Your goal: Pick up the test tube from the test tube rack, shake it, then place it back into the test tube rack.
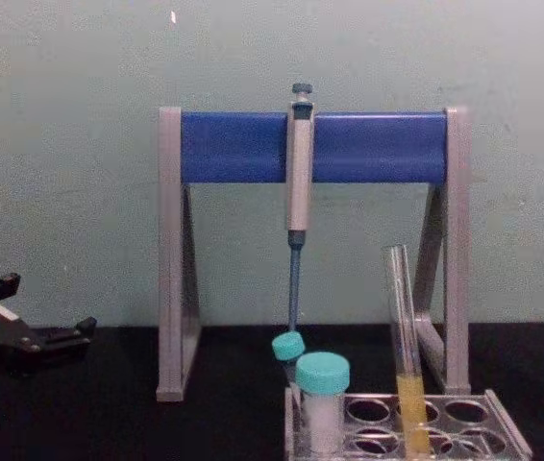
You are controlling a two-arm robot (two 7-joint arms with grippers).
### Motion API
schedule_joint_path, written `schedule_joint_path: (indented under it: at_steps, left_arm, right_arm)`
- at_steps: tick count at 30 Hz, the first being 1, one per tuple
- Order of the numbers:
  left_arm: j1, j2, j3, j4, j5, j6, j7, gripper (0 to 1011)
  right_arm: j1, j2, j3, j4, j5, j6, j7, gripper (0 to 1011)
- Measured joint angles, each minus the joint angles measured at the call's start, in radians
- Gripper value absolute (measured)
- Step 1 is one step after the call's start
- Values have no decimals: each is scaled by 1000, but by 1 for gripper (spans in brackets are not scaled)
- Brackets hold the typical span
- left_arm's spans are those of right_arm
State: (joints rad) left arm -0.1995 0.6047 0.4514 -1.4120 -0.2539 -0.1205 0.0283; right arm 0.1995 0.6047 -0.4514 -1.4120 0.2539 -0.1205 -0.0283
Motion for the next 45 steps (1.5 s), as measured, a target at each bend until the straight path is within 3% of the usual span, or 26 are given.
schedule_joint_path:
  at_steps: [17, 25, 29, 45]
  left_arm:
    - [0, 0, 0, 0, 0, 0, 0, 1010]
    - [0, 0, 0, 0, 0, 0, 0, 1010]
    - [0, 0, 0, 0, 0, 0, 0, 1010]
    - [0, 0, 0, 0, 0, 0, 0, 1010]
  right_arm:
    - [0, 0, 0, 0, 0, 0, 0, 1000]
    - [-12, -5, 20, -12, -2, 1, 22, 1000]
    - [-26, -5, 32, -32, 11, 5, 44, 1000]
    - [-76, -8, 58, -133, 129, 58, 231, 1000]
